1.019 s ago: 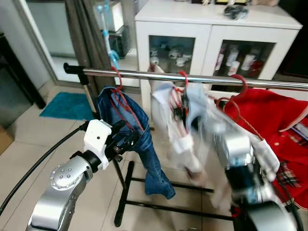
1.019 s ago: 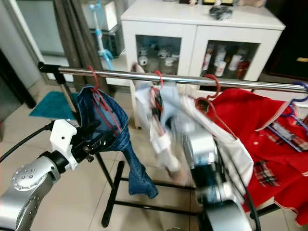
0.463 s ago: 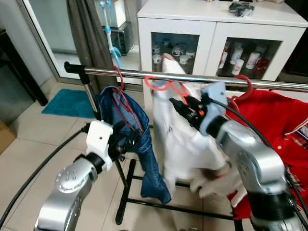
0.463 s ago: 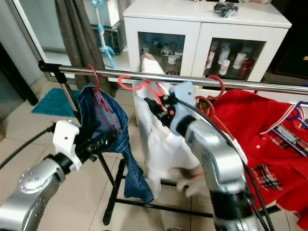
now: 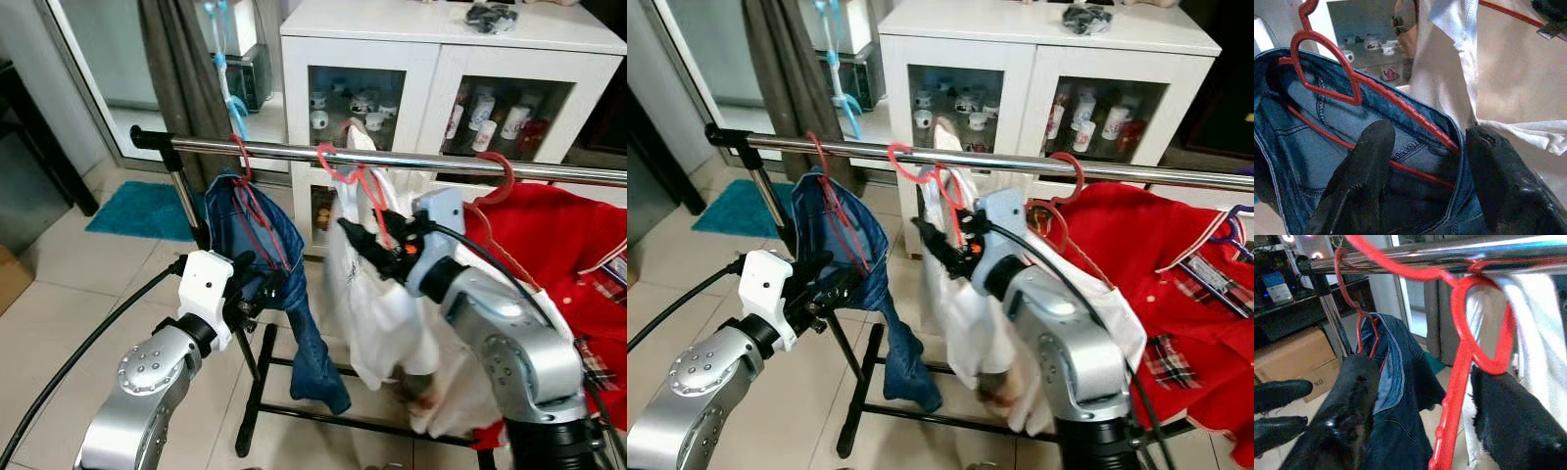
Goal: Hang hanger
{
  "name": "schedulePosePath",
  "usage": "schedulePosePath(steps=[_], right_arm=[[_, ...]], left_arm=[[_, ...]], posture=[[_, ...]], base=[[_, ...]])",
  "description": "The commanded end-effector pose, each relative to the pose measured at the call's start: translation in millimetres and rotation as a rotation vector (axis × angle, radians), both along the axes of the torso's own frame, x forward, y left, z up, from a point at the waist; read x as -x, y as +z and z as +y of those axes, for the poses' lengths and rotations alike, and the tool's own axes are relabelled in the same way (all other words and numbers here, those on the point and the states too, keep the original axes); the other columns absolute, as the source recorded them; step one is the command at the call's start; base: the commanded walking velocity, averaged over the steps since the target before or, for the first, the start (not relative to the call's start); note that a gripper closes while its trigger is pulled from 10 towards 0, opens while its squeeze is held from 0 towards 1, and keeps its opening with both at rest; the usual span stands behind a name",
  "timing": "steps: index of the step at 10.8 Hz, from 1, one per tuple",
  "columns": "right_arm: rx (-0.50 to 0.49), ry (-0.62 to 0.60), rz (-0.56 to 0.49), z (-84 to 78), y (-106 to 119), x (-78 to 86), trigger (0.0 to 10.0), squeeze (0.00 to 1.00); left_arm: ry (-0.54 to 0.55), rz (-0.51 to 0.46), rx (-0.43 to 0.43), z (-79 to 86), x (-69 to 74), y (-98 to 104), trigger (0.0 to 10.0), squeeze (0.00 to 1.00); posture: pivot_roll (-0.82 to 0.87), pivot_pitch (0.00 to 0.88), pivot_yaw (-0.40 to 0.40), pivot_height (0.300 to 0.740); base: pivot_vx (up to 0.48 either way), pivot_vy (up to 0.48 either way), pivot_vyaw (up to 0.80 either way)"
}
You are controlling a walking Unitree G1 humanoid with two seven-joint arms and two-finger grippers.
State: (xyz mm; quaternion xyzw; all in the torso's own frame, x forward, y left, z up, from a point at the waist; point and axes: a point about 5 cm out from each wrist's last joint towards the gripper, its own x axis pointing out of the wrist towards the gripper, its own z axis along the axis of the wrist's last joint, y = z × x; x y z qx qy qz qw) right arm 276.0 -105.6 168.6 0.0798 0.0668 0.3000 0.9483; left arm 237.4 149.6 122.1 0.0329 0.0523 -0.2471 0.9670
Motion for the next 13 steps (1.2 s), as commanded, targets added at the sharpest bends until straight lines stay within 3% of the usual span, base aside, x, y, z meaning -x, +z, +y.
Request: schedulePosePath(steps=[1, 2, 3, 6, 7, 8, 11, 13], right_arm=[[-0.052, 0.007, 0.021, 4.5, 4, -1.1, 10.0, 0.92], [-0.127, 0.01, 0.065, 13.4, 2, -4.6, 3.6, 0.0], [-0.149, -0.003, 0.1, 18.6, -2, -9.1, 0.0, 0.0], [-0.165, -0.021, 0.17, 23.1, -12, -12.6, 0.0, 0.0], [-0.192, -0.028, 0.196, 25.4, -15, -14.1, 4.5, 0.0], [-0.232, -0.028, 0.213, 28.0, -16, -14.9, 10.0, 0.0], [-0.351, -0.047, 0.257, 30.5, -25, -19.0, 10.0, 0.0], [-0.255, -0.062, 0.229, 30.7, -30, -20.9, 10.0, 0.0]], left_arm=[[0.014, 0.009, -0.011, 2.2, -1.3, -1, 10.0, 0.0], [0.016, 0.014, -0.016, 3.9, 0.2, -1, 10.0, 0.0], [0.021, 0.017, -0.02, 5.5, 1.1, -1, 10.0, 0.0], [0.03, 0.021, -0.027, 8.0, 2.5, -2, 10.0, 0.0], [0.032, 0.026, -0.032, 9.3, 3.0, -2, 10.0, 0.0], [0.031, 0.028, -0.035, 9.9, 2.9, -2, 10.0, 0.0], [0.029, 0.031, -0.038, 9.7, 2.9, -3, 10.0, 0.0], [0.029, 0.032, -0.042, 9.9, 3.1, -3, 10.0, 0.0]], posture=[[-0.01, 0.0, 0.061, 0.74], [-0.01, 0.0, 0.063, 0.74], [0.0, 0.0, 0.062, 0.74], [0.01, 0.0, 0.058, 0.74], [0.01, 0.0, 0.06, 0.74], [0.01, 0.0, 0.062, 0.74], [0.02, 0.0, 0.061, 0.74], [0.02, 0.0, 0.061, 0.74]], base=[[0.0, 0.0, 0.0], [0.0, 0.0, 0.0], [0.0, 0.0, 0.0], [0.0, 0.0, 0.0], [0.0, 0.0, 0.0], [0.0, 0.0, 0.0], [0.0, 0.0, 0.0], [0.0, 0.0, 0.0]])
